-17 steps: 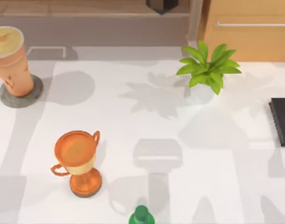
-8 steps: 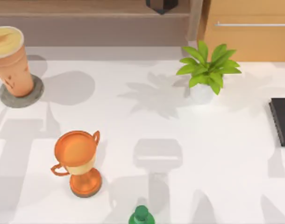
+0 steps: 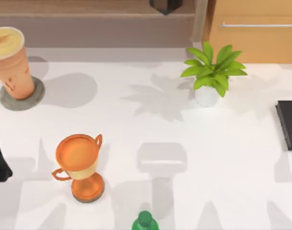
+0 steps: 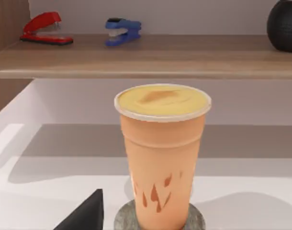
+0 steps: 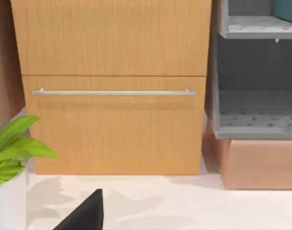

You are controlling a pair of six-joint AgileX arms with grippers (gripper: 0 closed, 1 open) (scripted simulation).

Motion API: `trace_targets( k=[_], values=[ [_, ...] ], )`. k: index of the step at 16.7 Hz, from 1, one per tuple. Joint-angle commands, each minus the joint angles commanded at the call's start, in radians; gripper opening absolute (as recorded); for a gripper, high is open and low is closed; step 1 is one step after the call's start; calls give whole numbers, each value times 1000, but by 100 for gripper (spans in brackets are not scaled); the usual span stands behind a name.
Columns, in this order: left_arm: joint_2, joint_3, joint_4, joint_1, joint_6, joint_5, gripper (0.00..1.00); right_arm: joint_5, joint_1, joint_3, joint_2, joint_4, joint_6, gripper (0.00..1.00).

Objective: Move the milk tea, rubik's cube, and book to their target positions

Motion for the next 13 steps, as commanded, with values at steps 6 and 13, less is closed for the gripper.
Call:
trace_targets(
  k=[6, 13],
  values=[
    [-16, -16, -1, 1, 0, 1, 100, 0, 0, 0, 0, 0, 0, 100],
    [-16, -16, -1, 1, 0, 1, 100, -43, -44, 145, 207, 62, -4, 100]
  ],
)
